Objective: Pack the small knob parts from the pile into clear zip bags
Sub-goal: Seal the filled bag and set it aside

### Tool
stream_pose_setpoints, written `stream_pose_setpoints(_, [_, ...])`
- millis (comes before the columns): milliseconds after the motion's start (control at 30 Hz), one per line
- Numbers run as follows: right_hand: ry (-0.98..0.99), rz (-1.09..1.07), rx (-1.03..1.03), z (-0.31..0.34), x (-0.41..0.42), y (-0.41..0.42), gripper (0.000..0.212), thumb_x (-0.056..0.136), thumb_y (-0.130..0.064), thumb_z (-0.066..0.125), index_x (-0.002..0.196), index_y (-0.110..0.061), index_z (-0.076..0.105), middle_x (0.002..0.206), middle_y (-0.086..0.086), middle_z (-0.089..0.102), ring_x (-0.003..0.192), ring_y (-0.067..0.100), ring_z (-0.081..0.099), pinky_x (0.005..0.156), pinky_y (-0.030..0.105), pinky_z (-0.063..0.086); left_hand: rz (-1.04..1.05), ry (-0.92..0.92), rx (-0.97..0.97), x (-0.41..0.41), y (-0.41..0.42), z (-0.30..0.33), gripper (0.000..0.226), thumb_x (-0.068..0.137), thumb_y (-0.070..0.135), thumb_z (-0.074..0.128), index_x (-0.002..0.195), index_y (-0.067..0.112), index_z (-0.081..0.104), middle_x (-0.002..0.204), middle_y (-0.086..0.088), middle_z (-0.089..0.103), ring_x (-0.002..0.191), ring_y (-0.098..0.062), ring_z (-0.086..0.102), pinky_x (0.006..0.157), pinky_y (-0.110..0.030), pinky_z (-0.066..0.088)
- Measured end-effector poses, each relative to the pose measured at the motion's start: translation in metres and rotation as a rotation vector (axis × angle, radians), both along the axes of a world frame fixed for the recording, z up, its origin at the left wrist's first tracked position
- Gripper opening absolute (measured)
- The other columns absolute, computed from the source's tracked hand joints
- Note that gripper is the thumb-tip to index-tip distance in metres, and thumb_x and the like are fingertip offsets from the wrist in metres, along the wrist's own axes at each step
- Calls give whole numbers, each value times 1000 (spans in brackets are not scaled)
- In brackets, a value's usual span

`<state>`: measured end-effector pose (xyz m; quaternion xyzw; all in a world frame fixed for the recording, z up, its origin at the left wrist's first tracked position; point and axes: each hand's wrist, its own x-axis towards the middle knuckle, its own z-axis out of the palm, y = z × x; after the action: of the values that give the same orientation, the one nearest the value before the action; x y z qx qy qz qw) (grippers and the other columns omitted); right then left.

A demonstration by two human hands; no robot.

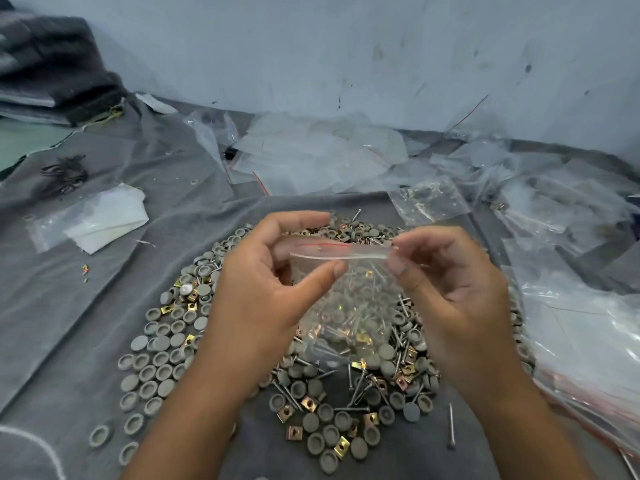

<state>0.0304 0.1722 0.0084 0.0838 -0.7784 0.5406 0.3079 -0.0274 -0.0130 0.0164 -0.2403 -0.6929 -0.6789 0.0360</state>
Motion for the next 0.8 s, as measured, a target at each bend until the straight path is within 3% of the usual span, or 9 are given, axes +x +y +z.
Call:
stream_pose_setpoints(100, [-78,74,-192,-1,1,-2,23,92,-27,72,110,-39,67,98,1,71,85,17,70,75,24,58,-23,-95,77,-4,-2,-1,42,75,25,81,114,30,65,94,0,78,80,-20,71,70,-32,59])
stream_pose_setpoints(267, [-67,70,-308,-2,-3,-7,25,87,-29,74,110,-34,64,95,2,74,87,14,70,78,25,57,-56,-136,145,-5,1,0,47,72,20,80,115,20,63,95,-1,78,84,-12,74,69,-20,57])
stream_pose_setpoints(433, [-53,53,-259,-7,-3,-14,19,94,-21,70,108,-28,58,97,2,72,90,15,69,81,25,55,-73,-123,104,-1,5,1,47,71,22,83,113,21,63,95,0,78,87,-15,75,70,-21,57])
stream_pose_setpoints(633, [-67,91,-219,-8,-1,-18,26,95,-25,69,116,-36,57,98,-3,70,89,12,67,76,21,53,-55,-114,91,0,4,1,45,71,27,85,110,23,63,92,0,78,84,-15,76,67,-21,57])
stream_pose_setpoints(800, [-114,110,-192,-9,-1,-20,39,91,-33,72,125,-37,53,106,0,74,101,24,71,86,42,56,-72,-96,69,-1,4,-1,40,76,18,83,106,21,59,92,0,78,84,-16,76,67,-20,56])
